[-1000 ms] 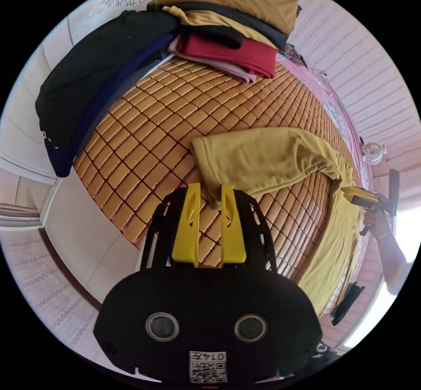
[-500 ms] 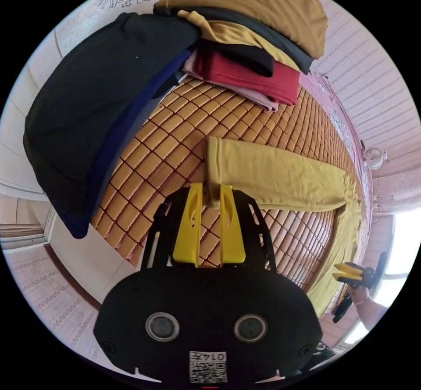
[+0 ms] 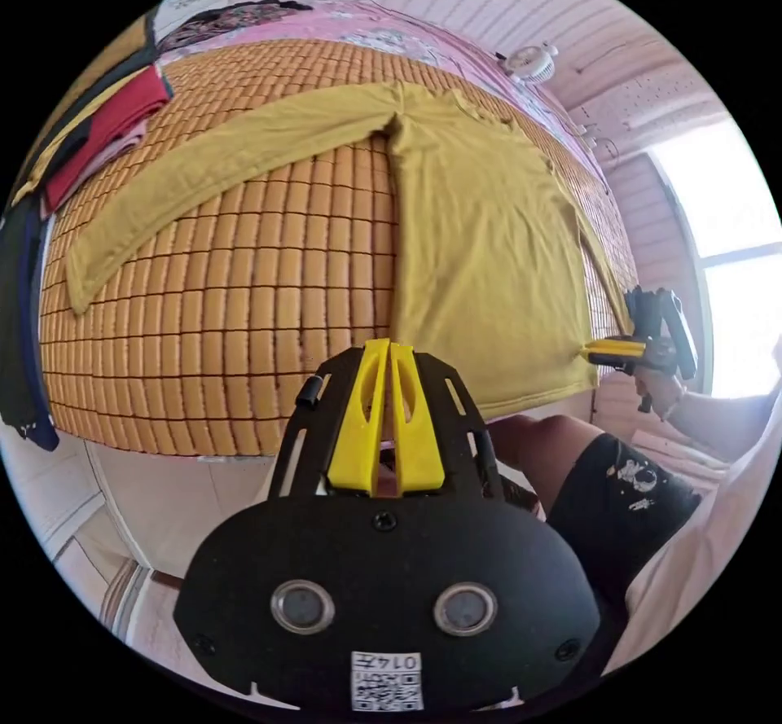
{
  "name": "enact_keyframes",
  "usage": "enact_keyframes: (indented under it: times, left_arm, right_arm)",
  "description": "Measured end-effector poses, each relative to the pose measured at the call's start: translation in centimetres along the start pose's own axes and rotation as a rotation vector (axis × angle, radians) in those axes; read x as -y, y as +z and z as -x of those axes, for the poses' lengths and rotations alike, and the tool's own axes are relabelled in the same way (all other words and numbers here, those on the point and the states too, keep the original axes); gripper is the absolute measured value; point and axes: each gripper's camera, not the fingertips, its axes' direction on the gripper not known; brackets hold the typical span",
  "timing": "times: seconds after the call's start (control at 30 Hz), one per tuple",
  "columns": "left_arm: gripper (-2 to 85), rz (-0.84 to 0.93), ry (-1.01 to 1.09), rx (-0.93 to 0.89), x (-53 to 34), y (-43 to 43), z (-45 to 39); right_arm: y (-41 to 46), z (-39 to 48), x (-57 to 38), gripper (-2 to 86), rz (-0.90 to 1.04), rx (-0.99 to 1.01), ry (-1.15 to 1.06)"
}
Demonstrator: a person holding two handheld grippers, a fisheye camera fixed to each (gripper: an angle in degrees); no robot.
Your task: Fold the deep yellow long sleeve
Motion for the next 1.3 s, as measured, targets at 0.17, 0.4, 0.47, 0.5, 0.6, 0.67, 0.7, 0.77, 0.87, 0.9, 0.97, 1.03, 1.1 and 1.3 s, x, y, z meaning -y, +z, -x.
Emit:
enact_keyframes:
  times: [0.17,0.4,0.47,0.5,0.6,0.67,0.7,0.77,0.87,0.9,0.97,1.03,1.1,1.3]
  left_arm:
    - [-1.0,0.131,0.148,0.161,2.2,3.7,-4.7]
    - [-1.0,0.189,0.246,0.265,4.4,4.1,-7.5]
    - [-1.0,0.194,0.215,0.251,4.9,4.1,-7.4]
    - [-1.0,0.189,0.188,0.229,5.0,4.0,-7.1]
    - [-1.0,0.162,0.176,0.194,4.9,3.8,-6.6]
    - [-1.0,0.145,0.170,0.194,4.7,3.7,-6.6]
    - [-1.0,0.137,0.168,0.195,4.5,3.7,-6.6]
    - [-1.0,0.122,0.156,0.185,4.3,3.6,-6.4]
    - [-1.0,0.067,0.142,0.152,3.3,3.4,-5.7]
    - [-1.0,0.048,0.165,0.148,2.9,3.4,-5.6]
    - [-1.0,0.027,0.209,0.148,2.4,3.4,-5.6]
    - [-1.0,-0.036,0.230,0.137,1.2,3.4,-5.3]
    - [-0.9,-0.109,0.228,0.138,-0.1,3.5,-5.0]
    - [1.4,-0.210,0.138,0.022,-4.3,0.7,-4.1]
  right_arm:
    - [-0.4,-2.3,-3.0,7.5,-0.060,0.142,0.027]
    - [-1.4,-3.0,-6.4,6.4,-0.067,0.094,-0.067]
    - [-1.7,-3.4,-7.2,6.4,-0.061,0.110,-0.057]
    - [-1.9,-4.1,-7.8,6.4,-0.066,0.141,-0.029]
    - [-2.1,-5.2,-10.0,6.4,-0.110,0.188,0.005]
    - [-2.3,-5.4,-11.5,6.4,-0.151,0.184,0.003]
    - [-2.4,-5.5,-12.5,6.3,-0.179,0.183,0.014]
    - [-2.6,-5.8,-14.0,6.3,-0.212,0.191,0.043]
    - [-2.8,-6.0,-16.1,6.3,-0.259,0.180,0.106]
    - [-2.9,-5.9,-17.1,6.3,-0.287,0.164,0.123]
    - [-2.9,-5.7,-18.7,6.3,-0.340,0.147,0.143]
    - [-2.6,-6.2,-21.0,6.2,-0.432,0.169,0.206]
    - [-2.2,-6.8,-23.0,6.2,-0.518,0.213,0.249]
    - [-3.9,-9.5,-29.3,8.0,-0.586,0.382,0.354]
